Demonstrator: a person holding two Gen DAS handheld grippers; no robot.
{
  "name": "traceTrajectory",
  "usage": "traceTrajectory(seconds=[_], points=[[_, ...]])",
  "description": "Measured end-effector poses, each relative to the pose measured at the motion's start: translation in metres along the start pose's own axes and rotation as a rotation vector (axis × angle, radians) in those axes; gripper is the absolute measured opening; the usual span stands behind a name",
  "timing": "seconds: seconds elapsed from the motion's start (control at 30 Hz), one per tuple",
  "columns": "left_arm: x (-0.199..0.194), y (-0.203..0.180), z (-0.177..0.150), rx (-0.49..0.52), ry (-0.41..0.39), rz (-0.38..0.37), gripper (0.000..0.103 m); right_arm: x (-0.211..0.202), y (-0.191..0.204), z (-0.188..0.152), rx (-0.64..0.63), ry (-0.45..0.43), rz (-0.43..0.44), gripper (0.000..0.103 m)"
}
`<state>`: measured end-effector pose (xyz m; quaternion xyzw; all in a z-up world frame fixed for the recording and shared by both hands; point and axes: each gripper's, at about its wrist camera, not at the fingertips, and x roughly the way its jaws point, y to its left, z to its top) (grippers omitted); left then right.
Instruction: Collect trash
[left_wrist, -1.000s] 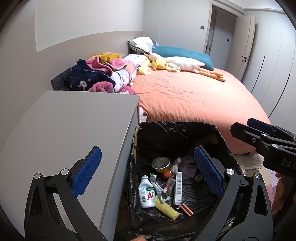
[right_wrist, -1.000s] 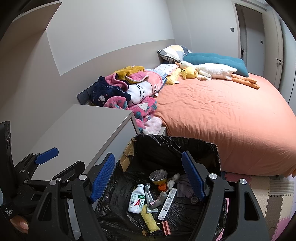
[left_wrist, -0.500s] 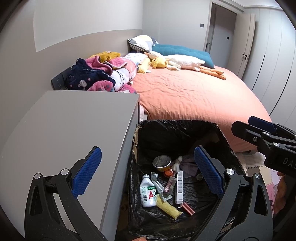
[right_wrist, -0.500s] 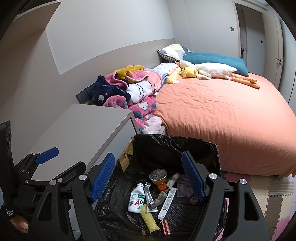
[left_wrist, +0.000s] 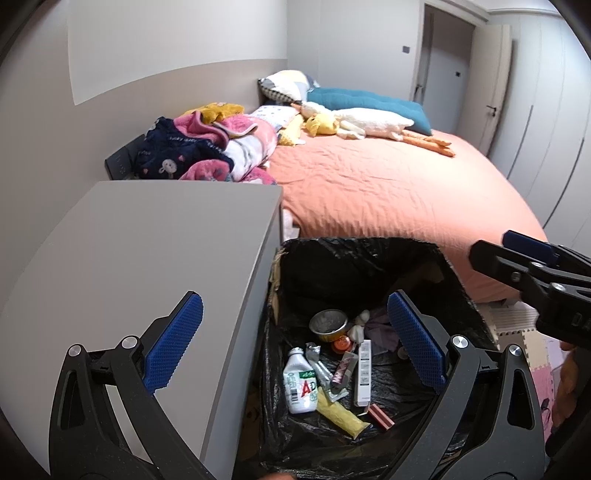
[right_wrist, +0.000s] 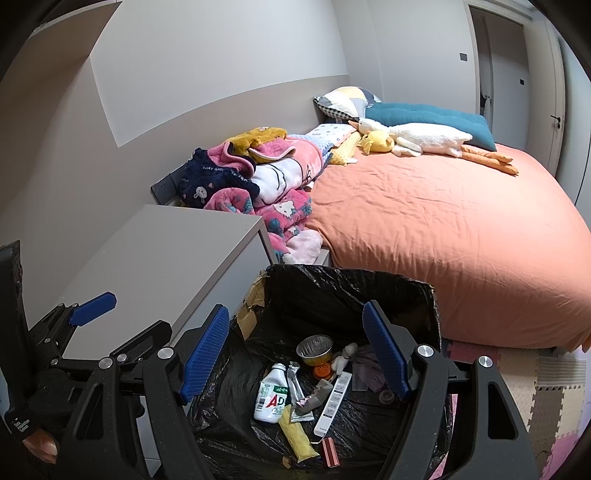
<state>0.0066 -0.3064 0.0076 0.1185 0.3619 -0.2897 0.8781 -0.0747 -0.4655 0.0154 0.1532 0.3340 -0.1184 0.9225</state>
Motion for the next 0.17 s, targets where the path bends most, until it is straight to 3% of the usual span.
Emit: traceTrajectory(seconds=[0.17], points=[[0.0031,-0.0028,-0.0024,0.009,0.026,-0.021,0.097,0.0009,-0.0049,-0.0046,0.006,0.005,-0.002,0.075]])
